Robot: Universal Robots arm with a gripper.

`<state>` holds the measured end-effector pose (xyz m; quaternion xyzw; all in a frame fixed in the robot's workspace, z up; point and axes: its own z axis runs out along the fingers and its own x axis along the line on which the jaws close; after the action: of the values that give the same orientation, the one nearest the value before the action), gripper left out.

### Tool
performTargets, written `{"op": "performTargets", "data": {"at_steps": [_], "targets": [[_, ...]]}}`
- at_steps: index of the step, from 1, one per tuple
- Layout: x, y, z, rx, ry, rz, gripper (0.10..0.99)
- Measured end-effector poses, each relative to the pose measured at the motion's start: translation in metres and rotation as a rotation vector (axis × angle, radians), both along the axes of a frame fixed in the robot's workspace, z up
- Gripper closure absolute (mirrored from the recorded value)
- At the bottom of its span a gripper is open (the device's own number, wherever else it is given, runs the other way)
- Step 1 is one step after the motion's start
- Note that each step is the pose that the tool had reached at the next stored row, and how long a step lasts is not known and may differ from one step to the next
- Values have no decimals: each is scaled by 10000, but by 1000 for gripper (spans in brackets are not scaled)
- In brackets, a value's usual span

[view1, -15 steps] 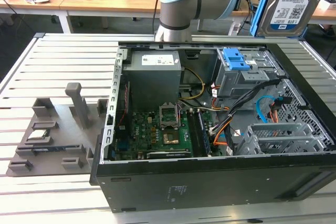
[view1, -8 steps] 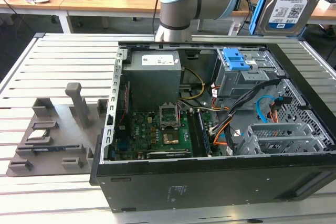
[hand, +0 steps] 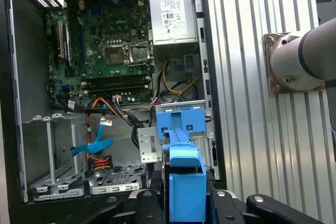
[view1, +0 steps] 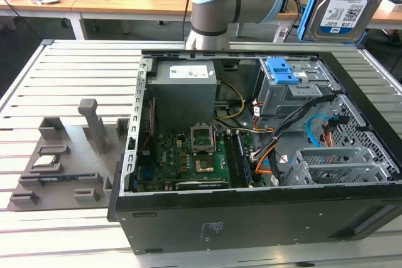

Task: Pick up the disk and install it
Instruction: 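Pick up the disk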

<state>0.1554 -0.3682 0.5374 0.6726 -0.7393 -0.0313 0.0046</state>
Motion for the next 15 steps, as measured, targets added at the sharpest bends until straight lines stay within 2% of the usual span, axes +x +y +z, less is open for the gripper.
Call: {"op": "performTargets", "data": {"at_steps": [3,15], "targets": [[-7,-29,-1,-16,0,2,718],[-60,-242,-5,-16,0,2,718]]}}
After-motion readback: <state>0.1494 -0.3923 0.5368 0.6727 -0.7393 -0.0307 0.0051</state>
